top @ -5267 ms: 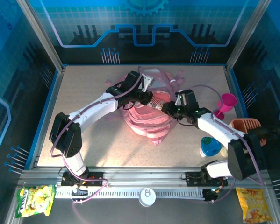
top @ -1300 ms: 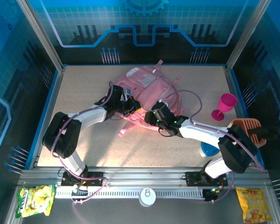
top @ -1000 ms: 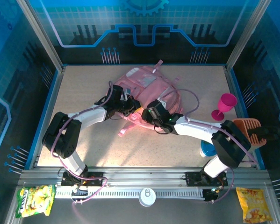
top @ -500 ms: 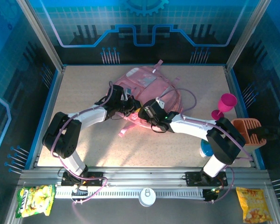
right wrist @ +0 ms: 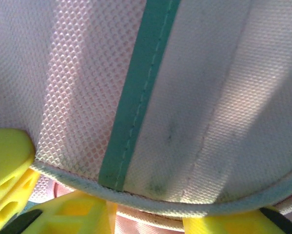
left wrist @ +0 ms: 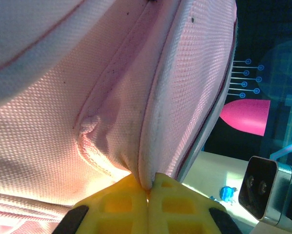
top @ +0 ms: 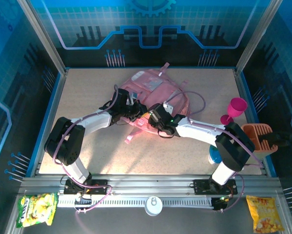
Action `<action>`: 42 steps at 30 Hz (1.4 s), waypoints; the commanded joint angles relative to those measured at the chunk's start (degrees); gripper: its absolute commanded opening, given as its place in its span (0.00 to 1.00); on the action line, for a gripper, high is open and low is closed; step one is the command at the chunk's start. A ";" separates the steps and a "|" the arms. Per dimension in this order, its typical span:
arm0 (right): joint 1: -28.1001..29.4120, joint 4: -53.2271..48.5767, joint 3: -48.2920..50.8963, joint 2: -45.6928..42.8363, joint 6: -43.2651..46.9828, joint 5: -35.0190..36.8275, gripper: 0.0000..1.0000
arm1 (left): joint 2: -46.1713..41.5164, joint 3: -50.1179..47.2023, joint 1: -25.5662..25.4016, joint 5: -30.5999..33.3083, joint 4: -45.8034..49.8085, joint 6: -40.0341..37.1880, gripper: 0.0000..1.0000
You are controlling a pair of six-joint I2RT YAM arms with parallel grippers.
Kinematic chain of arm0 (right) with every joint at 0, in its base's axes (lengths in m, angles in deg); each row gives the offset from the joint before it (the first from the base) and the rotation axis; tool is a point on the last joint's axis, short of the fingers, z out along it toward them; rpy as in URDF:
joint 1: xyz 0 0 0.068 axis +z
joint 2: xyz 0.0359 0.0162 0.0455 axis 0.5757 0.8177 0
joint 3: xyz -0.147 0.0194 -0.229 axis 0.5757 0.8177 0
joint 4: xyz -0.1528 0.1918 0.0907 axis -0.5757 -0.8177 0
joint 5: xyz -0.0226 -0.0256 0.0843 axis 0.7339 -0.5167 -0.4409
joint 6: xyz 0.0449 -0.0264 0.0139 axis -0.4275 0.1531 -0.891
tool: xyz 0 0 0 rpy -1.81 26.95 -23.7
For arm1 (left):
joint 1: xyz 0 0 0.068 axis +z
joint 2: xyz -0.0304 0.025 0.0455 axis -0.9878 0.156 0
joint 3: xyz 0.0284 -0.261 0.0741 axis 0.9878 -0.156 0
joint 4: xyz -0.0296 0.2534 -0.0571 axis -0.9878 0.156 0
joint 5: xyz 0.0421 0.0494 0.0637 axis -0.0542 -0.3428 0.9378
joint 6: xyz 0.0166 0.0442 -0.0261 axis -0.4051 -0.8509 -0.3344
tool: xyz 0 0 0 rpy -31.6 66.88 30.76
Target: Pack the student bag
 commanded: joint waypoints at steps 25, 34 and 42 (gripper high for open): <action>-0.64 -5.06 4.13 -5.51 25.01 11.75 0.12 | -0.51 2.80 2.08 -3.51 3.33 -4.02 0.00; -3.22 -1.40 6.72 -7.88 35.66 9.33 0.10 | -0.33 2.48 4.65 -3.40 4.98 -5.56 0.00; -4.21 1.54 3.57 -4.87 42.80 -2.51 0.24 | -0.16 2.48 4.83 -4.24 4.33 -4.96 0.00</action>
